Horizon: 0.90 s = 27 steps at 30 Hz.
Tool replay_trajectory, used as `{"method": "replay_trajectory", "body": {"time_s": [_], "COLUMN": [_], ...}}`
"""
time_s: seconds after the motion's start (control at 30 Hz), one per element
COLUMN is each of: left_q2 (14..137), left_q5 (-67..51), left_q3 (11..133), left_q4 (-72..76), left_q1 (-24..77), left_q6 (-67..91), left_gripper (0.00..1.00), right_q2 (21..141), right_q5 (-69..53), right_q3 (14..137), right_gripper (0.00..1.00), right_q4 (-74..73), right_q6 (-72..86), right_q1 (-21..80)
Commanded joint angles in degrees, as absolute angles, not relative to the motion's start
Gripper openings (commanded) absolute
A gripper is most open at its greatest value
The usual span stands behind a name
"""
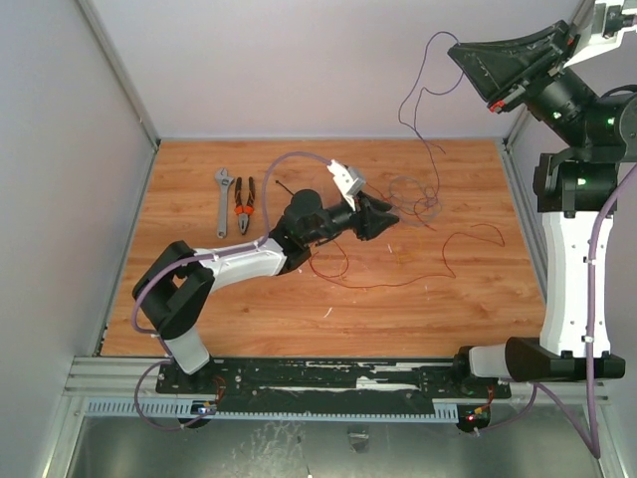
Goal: Zip-tie the wires
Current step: Straighten the cable at the center of the board.
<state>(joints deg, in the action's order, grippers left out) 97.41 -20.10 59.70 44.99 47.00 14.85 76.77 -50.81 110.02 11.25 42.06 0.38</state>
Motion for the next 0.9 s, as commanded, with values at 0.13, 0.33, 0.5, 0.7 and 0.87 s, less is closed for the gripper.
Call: {"method": "replay_trajectory", "body": {"time_s": [0.13,0.33,0.5,0.7,0.87], "left_q2": [97.08,99.61,100.32,101.55,102.64], "left_q5": [-28.76,-33.67,-33.79,-35.06,-35.39], "left_q3": [57.87,59.13,59.21,60.14,61.33], "left_q4": [51.65,54.93,55.05,55.92,56.50], "left_q1": [48.28,51.59,52.65,53.20,53.52], "left_q6": [17.13,18.46,19.16,20.05,20.57], "left_gripper": [0.66,0.70,0.70,0.71,0.71], "right_q2": [77.73,77.55,77.05,76.88,76.97], "right_q5": [-49.90,-49.82,-49.92,-49.66,-49.68], "right_q3": [111.93,112.22,112.23,112.21,112.49], "right_gripper": [0.00,0.00,0.01,0.01,0.02], "right_q4": [10.55,10.00,9.84,10.20,10.25], "right_q6": [41.45,41.19,41.00,41.33,41.43], "right_q1": [0.52,0.54,0.53,0.52,0.53]}}
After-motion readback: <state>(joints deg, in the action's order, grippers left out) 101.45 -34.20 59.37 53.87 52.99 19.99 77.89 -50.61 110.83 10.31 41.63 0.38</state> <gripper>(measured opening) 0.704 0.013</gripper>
